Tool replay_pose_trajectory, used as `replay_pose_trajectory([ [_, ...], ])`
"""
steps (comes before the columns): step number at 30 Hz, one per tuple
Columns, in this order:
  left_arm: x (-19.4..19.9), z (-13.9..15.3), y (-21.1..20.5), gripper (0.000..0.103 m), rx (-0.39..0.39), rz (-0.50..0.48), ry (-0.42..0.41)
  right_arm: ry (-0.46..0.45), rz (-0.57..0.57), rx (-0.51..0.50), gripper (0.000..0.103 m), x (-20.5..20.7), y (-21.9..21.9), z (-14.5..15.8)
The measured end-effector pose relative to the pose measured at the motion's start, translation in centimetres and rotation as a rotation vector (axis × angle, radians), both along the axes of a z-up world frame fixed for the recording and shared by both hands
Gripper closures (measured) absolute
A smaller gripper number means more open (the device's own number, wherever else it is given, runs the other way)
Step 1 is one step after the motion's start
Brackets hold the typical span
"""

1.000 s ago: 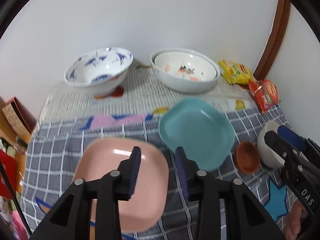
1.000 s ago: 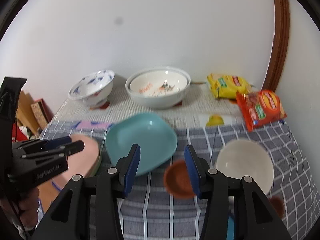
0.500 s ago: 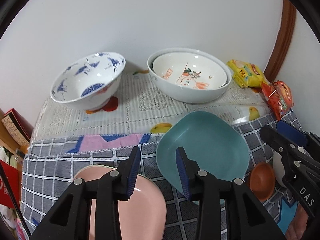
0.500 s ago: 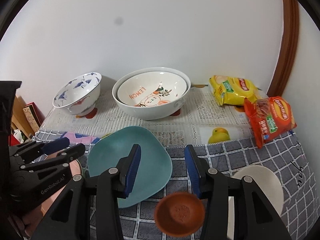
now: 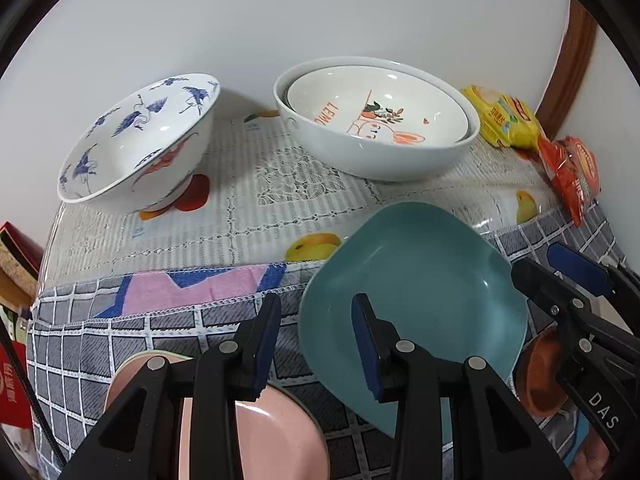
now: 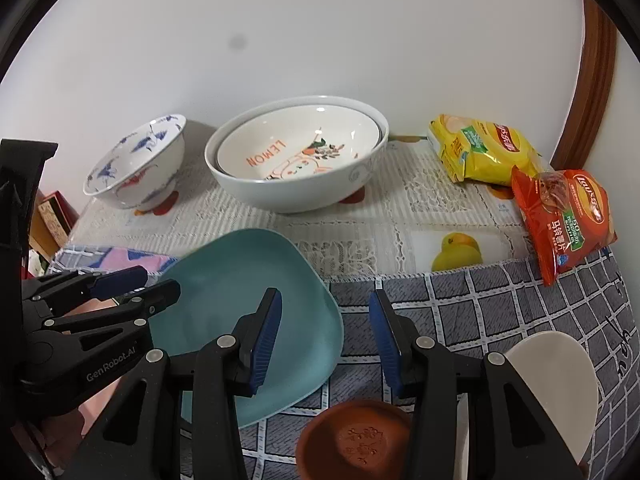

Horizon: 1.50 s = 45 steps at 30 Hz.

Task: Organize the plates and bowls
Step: 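Close both grippers on the teal plate rim, then lift the teal plate with both grippers toward the pink plate stack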

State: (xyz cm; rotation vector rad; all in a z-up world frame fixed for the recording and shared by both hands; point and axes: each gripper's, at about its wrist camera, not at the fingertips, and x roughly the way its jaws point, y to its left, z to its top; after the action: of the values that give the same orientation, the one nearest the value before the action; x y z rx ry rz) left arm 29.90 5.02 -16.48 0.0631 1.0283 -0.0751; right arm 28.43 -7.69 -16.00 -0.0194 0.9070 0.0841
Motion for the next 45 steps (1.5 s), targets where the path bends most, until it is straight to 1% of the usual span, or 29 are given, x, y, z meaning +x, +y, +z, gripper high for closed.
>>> replay_pose_trajectory([
  [3, 0.3, -0.4, -0.1, 0.068, -0.007, -0.010, 0.009, 0.011, 0.000, -0.004, 0.057, 0.2, 0.1, -0.5],
  [6, 0.4, -0.4, 0.0, 0.068, -0.009, 0.000, -0.002, 0.018, -0.001, -0.001, 0.057, 0.4, 0.2, -1.0],
  [14, 0.7, -1.1, 0.3, 0.068, -0.027, 0.020, 0.032, 0.037, -0.003, -0.018, 0.057, 0.7, 0.6, -2.1],
  [19, 0.8, -1.7, 0.4, 0.068, -0.023, 0.037, 0.049, 0.050, -0.011, -0.026, 0.054, 1.0, 0.6, -2.5],
  [22, 0.9, -1.9, 0.4, 0.068, -0.025, 0.036, 0.054, 0.043, -0.016, -0.045, 0.052, 0.9, 0.6, -2.5],
  [23, 0.9, -2.0, 0.4, 0.068, -0.024, 0.036, 0.056, 0.042, -0.014, -0.048, 0.051, 0.8, 0.7, -2.5],
  [25, 1.1, -2.1, 0.3, 0.063, -0.025, 0.034, 0.062, 0.043, -0.009, -0.046, 0.049, 0.8, 0.7, -2.6],
  [29, 1.1, -2.2, 0.2, 0.059, -0.022, 0.030, 0.065, 0.054, -0.011, -0.040, 0.049, 1.0, 0.6, -2.8],
  [45, 0.7, -2.6, -0.7, 0.059, -0.011, -0.006, 0.061, 0.061, -0.022, -0.044, 0.049, 1.1, 0.4, -3.0],
])
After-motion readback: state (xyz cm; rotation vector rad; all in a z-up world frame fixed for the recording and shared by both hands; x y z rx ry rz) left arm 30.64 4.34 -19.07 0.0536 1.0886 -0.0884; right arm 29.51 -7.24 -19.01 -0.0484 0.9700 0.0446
